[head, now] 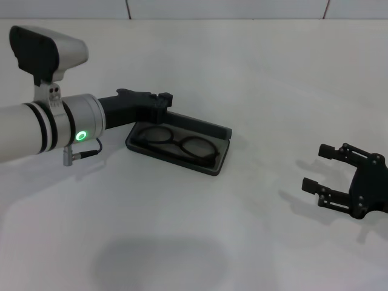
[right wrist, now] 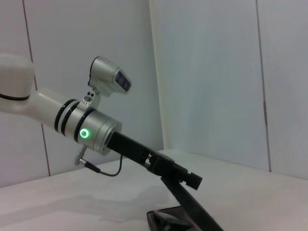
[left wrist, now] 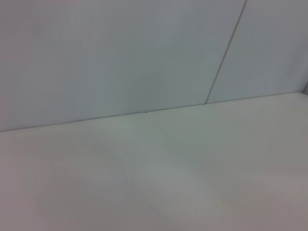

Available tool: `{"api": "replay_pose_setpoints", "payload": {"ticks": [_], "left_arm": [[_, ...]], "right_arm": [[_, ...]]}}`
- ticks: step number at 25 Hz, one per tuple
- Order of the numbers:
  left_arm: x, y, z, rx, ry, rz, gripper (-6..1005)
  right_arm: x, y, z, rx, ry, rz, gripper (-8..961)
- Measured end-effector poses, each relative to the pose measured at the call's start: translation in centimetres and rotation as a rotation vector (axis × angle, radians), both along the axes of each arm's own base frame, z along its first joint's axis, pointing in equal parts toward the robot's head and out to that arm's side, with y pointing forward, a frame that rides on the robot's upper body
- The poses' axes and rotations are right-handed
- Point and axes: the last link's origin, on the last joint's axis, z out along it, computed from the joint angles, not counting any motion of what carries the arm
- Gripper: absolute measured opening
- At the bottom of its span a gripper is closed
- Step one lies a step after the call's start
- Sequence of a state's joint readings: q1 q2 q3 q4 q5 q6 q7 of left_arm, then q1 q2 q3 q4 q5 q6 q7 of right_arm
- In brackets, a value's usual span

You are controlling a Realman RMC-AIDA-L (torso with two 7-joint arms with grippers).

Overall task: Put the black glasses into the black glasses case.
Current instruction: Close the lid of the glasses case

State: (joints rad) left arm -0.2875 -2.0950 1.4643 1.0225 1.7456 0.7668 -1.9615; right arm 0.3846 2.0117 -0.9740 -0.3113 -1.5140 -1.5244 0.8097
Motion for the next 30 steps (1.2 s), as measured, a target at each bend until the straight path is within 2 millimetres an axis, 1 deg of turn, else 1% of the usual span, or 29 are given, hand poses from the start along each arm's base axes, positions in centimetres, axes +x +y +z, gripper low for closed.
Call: {"api": "replay_pose_setpoints", "payload": {"ticks": [8,19,26,30], "left_arm": [[-0.9,-0.5,-0.6,0.001,-0.002,-0.017,57],[-1.0,-0.5,-0.8,0.009,0.021,-0.067,59],[-1.3,-0.6,-1.1,0.022,-0.008,-0.081,60],[-1.4,-0.7,-1.2,0.021,0.003,-0.093,61]], "right_arm": [[-0.1,0.1,0.0,-0.002,0.002,0.002,768],[-0.2,0.3,0.2,0.001,0.000,0.007,768],[-0.2,0.3,0.2,0.001,0.000,0.007,769],[-0.2,0.3,0.2,0.001,0.000,0.009,769]]}}
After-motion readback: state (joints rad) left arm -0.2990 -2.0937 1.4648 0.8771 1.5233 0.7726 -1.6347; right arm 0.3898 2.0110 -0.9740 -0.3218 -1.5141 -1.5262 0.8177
